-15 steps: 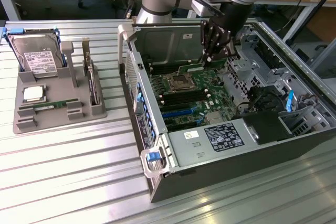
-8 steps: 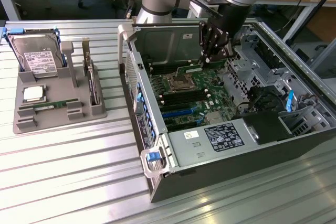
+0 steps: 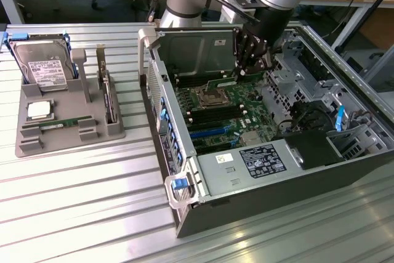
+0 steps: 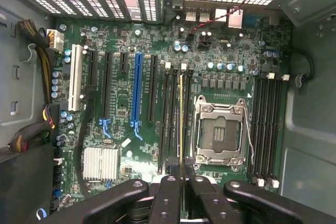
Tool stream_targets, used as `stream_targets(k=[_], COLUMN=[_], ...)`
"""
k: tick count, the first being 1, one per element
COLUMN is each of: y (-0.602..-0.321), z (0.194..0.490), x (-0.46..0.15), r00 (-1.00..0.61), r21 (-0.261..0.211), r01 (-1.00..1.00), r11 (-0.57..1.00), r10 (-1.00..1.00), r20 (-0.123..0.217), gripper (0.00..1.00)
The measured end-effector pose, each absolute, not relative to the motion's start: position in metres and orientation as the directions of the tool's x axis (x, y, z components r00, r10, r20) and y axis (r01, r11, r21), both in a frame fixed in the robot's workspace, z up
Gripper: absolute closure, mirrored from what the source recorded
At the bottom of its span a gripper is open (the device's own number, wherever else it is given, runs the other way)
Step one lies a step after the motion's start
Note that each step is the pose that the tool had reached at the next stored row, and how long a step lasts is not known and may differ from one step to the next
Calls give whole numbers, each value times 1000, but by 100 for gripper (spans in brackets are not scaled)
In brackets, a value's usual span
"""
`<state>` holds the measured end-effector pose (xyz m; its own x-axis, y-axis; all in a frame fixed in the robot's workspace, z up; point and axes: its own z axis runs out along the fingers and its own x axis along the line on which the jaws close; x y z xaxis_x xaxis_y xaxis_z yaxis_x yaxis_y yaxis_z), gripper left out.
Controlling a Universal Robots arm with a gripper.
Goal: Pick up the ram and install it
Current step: 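Insert the ram into the slot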
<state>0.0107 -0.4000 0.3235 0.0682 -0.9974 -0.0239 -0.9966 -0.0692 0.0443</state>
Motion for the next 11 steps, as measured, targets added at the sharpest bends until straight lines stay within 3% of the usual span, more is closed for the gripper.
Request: stream_targets(k=[11], y=[-400], z=[317], x=[11], r00=[68], r21=[44], r01=[-997], r11=[-69], r10=[-997], r20=[-24], gripper=[88])
